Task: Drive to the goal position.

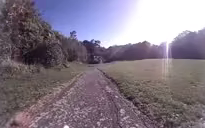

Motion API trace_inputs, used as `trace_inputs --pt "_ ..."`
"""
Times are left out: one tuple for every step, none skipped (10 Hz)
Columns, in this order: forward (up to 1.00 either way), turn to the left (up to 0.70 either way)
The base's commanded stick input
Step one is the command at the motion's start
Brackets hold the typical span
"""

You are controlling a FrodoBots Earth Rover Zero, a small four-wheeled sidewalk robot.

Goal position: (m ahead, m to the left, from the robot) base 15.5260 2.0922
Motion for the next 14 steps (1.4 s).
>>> trace_inputs --pt "0.05 0.0" --pt "0.05 0.0" --pt "0.05 0.0" --pt "0.05 0.0" --pt "0.05 0.0" --pt "0.05 0.0" --pt "0.05 0.0" --pt "0.05 0.0" --pt "0.05 0.0" --pt "0.05 0.0" --pt "0.05 0.0" --pt "0.05 0.0" --pt "0.05 0.0" --pt "0.05 0.0"
